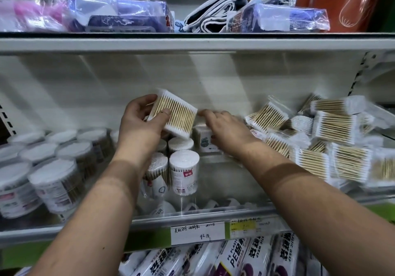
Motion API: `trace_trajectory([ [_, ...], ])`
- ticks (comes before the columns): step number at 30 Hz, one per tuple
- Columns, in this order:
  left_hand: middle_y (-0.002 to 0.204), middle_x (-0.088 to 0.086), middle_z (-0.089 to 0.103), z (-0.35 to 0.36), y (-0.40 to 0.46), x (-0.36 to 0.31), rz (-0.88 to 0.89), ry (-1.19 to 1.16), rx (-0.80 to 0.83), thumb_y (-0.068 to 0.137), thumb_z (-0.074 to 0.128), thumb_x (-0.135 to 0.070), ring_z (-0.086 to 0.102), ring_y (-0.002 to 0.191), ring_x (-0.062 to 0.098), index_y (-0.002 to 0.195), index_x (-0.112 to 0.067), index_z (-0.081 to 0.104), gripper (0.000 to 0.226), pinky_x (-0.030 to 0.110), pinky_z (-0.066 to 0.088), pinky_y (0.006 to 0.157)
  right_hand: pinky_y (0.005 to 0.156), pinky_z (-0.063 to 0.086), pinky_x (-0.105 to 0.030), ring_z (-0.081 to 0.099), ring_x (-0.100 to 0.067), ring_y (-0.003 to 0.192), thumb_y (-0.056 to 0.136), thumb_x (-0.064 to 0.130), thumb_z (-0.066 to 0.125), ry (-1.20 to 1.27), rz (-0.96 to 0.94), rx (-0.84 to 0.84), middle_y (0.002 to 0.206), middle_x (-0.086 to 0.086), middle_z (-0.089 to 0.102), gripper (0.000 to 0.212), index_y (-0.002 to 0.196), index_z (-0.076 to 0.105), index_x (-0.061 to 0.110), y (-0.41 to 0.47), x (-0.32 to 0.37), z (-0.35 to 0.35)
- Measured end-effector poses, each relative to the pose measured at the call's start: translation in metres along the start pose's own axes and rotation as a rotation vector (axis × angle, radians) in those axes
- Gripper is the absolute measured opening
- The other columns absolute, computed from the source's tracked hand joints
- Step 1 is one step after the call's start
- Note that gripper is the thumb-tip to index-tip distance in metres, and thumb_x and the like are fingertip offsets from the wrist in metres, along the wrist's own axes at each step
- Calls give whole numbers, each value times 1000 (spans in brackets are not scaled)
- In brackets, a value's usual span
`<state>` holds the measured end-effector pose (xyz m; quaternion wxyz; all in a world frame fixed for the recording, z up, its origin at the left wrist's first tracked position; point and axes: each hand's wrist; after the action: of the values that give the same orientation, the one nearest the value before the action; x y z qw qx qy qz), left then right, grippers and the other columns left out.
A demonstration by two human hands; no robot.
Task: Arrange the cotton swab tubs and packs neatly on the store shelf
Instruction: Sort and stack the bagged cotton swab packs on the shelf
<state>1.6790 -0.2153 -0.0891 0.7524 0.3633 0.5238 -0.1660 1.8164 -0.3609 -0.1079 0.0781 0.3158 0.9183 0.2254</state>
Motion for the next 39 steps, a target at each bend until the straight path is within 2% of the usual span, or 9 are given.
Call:
trace_trajectory([
  [7,114,6,66,4,0,-2,12,37,34,87,69,-9,69,99,24,119,-20,58,36,49,59,81,101,45,-31,56,-15,117,85,2,62,393,145,-40,130,1,58,57,135,50,25,0,-15,-27],
  [10,116,6,65,8,0,-2,15,24,52,89,67,-9,69,97,22,122,-18,57,36,41,60,75,78,48,-21,60,-8,93,92,8,56,436,186,-58,108,8,65,34,120,62,26,-6,-14,-53],
  [15,116,7,66,14,0,-5,44,38,82,89,68,-11,68,101,22,121,-18,58,34,46,59,83,80,48,-24,65,-16,94,90,20,65,124,13,298,112,3,68,27,114,69,33,-24,-2,-49],
  [18,115,6,66,18,0,-4,32,37,102,88,68,-11,69,100,21,119,-19,59,34,47,58,84,88,43,-31,58,-28,109,91,21,63,-300,-139,390,126,-6,59,35,123,65,34,-30,7,-30],
  [21,116,3,67,19,0,-3,14,32,124,88,69,-11,69,100,19,119,-21,59,34,45,59,83,88,34,-35,50,-25,119,94,19,58,-609,-231,434,129,-1,60,34,125,63,30,-35,10,-25],
  [29,114,4,68,21,-1,-6,10,17,141,86,71,-11,70,98,19,115,-24,60,34,44,58,84,85,32,-36,49,-25,116,91,14,58,-711,-227,464,125,-2,62,28,117,66,21,-38,3,-26],
  [32,113,3,69,21,-2,-6,16,27,150,85,72,-12,70,98,19,111,-28,61,33,45,58,86,97,38,-37,50,-28,118,91,19,60,-558,-156,464,130,-5,59,32,122,65,24,-34,-5,-23],
  [35,114,3,68,21,-5,-5,17,41,158,85,72,-12,69,100,20,114,-27,59,34,46,58,85,95,46,-31,61,-24,109,89,27,65,-158,-15,415,128,-2,61,34,123,65,32,-33,-14,-37],
  [39,118,8,65,23,-8,-5,-5,20,157,90,66,-14,70,95,20,120,-30,54,36,38,60,74,92,54,-35,66,-16,102,95,24,55,515,219,64,118,6,66,39,133,51,33,-36,-18,-68],
])
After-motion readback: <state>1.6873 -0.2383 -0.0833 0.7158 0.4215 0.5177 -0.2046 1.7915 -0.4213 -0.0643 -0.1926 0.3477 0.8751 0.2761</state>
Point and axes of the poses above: each hand's wrist, its own y-axis towards the middle knuckle, its own z-axis out of the palm, x = y × z
